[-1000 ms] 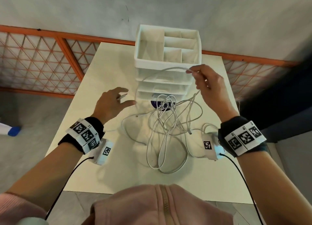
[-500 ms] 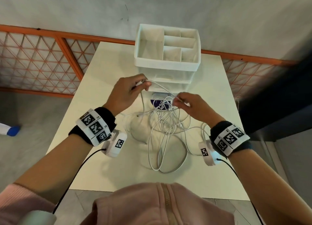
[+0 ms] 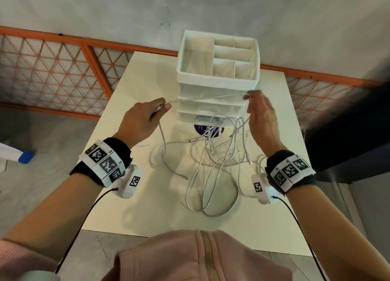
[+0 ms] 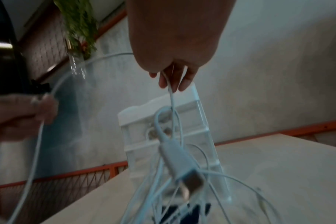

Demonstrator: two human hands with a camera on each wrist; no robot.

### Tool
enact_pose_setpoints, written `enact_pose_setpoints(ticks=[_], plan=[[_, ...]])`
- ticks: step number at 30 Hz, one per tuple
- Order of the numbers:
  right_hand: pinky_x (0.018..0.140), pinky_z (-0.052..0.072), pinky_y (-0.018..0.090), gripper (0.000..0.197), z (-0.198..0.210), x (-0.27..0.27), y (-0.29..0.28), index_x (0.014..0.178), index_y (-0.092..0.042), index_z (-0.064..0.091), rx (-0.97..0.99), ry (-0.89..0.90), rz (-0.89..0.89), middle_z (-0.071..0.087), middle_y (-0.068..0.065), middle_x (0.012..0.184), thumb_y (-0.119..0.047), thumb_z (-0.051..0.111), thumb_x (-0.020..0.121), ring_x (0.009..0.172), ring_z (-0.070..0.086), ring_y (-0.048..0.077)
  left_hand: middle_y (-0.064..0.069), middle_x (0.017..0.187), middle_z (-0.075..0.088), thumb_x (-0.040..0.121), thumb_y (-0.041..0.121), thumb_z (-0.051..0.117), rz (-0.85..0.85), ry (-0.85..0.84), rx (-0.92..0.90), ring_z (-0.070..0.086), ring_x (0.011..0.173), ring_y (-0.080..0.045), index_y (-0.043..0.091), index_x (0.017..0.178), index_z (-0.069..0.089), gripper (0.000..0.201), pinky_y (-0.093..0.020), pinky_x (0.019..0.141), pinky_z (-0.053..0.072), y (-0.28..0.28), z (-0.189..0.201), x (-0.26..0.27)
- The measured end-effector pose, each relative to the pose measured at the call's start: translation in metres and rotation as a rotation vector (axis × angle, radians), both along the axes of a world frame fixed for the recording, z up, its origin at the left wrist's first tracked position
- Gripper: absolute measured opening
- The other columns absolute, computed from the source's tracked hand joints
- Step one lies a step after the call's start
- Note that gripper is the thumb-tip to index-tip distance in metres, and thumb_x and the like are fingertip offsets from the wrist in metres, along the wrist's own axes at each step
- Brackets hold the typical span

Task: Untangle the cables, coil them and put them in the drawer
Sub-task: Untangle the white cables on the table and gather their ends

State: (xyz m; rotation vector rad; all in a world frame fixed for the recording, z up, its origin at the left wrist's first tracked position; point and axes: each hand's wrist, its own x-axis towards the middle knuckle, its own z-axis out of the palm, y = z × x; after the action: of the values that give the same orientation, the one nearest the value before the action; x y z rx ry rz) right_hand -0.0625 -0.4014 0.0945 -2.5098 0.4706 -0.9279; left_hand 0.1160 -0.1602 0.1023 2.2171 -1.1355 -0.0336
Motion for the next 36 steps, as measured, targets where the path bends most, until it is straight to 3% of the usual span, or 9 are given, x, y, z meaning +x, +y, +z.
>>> enact_pose_setpoints(ticks=[4, 7, 12, 16, 19, 23, 27, 31, 36], plan=[[0.063, 0.037, 0.02, 0.024, 0.011, 0.009, -0.004, 0.107, -0.004, 0.051, 0.044, -0.036, 0.039, 0.064, 0.011, 0.099, -0.022, 0.036, 0.101, 0.07, 0.05, 0.014, 0.001, 0.05, 0.037, 0.097, 0.045, 0.038, 0.074, -0.008, 0.064, 0.045, 0.059, -0.033, 0.021, 0.076, 0.038, 0.032, -0.032, 0.054, 0.031, 0.009, -0.008, 0.003], [0.059, 0.038, 0.016, 0.019, -0.013, 0.007, -0.009, 0.1, -0.003, 0.055, 0.076, 0.154, 0.082, 0.057, 0.005, 0.093, -0.021, 0.048, 0.097, 0.061, 0.048, 0.009, 0.003, 0.049, 0.035, 0.098, 0.045, 0.036, 0.123, -0.023, 0.009, 0.041, 0.056, -0.031, 0.024, 0.075, 0.035, 0.031, -0.031, 0.051, 0.026, 0.016, -0.005, 0.01], [0.073, 0.039, 0.029, 0.017, -0.063, -0.016, -0.009, 0.094, -0.004, 0.064, 0.264, 0.572, 0.078, 0.055, 0.009, 0.087, -0.016, 0.052, 0.095, 0.079, 0.052, 0.022, 0.0, 0.049, 0.034, 0.098, 0.042, 0.037, 0.198, -0.05, 0.051, 0.037, 0.05, -0.025, 0.018, 0.068, 0.033, 0.039, -0.029, 0.045, 0.019, 0.035, 0.0, 0.027], [0.075, 0.049, 0.037, 0.006, -0.082, -0.021, -0.001, 0.091, -0.016, 0.061, 0.482, 0.595, 0.055, 0.064, 0.004, 0.085, -0.022, 0.058, 0.091, 0.08, 0.062, 0.026, -0.004, 0.051, 0.039, 0.097, 0.044, 0.038, 0.278, -0.072, 0.135, 0.044, 0.059, -0.032, 0.016, 0.066, 0.037, 0.042, -0.029, 0.047, 0.022, 0.042, -0.008, 0.03], [0.067, 0.045, 0.03, 0.018, -0.087, -0.017, 0.0, 0.098, -0.012, 0.061, 0.49, 0.691, 0.024, 0.058, -0.001, 0.08, -0.021, 0.068, 0.085, 0.072, 0.055, 0.019, -0.008, 0.057, 0.045, 0.097, 0.044, 0.039, 0.363, -0.069, 0.122, 0.045, 0.062, -0.032, 0.012, 0.068, 0.043, 0.043, -0.029, 0.047, 0.021, 0.042, -0.011, 0.028], [0.076, 0.042, 0.027, 0.021, -0.107, -0.029, 0.0, 0.098, -0.007, 0.064, 0.365, 1.001, 0.154, 0.048, 0.002, 0.084, -0.005, 0.071, 0.078, 0.086, 0.052, 0.021, -0.009, 0.061, 0.048, 0.097, 0.042, 0.04, 0.418, -0.071, 0.145, 0.044, 0.063, -0.031, 0.011, 0.068, 0.046, 0.042, -0.032, 0.055, 0.029, 0.042, -0.016, 0.025], [0.079, 0.04, 0.035, 0.027, -0.111, -0.025, 0.018, 0.098, -0.005, 0.055, 0.126, 0.661, -0.056, 0.051, 0.013, 0.1, 0.004, 0.056, 0.073, 0.093, 0.051, 0.028, -0.01, 0.066, 0.05, 0.098, 0.041, 0.039, 0.473, -0.044, 0.146, 0.044, 0.067, -0.03, 0.009, 0.073, 0.05, 0.042, -0.035, 0.06, 0.033, 0.044, -0.019, 0.023], [0.077, 0.04, 0.027, 0.015, -0.093, 0.014, 0.048, 0.095, -0.004, 0.06, 0.106, 0.508, 0.26, 0.054, 0.007, 0.091, -0.002, 0.058, 0.08, 0.081, 0.049, 0.016, -0.01, 0.068, 0.049, 0.098, 0.04, 0.038, 0.461, -0.015, 0.14, 0.045, 0.069, -0.031, 0.012, 0.071, 0.045, 0.04, -0.035, 0.06, 0.031, 0.045, -0.022, 0.026], [0.07, 0.045, 0.032, 0.025, -0.11, 0.044, 0.09, 0.095, 0.0, 0.061, 0.346, 0.846, 0.616, 0.054, 0.005, 0.082, -0.011, 0.075, 0.077, 0.071, 0.051, 0.018, -0.019, 0.08, 0.062, 0.098, 0.043, 0.037, 0.368, 0.029, 0.201, 0.057, 0.08, -0.041, 0.012, 0.076, 0.053, 0.041, -0.031, 0.059, 0.03, 0.041, -0.041, 0.017]])
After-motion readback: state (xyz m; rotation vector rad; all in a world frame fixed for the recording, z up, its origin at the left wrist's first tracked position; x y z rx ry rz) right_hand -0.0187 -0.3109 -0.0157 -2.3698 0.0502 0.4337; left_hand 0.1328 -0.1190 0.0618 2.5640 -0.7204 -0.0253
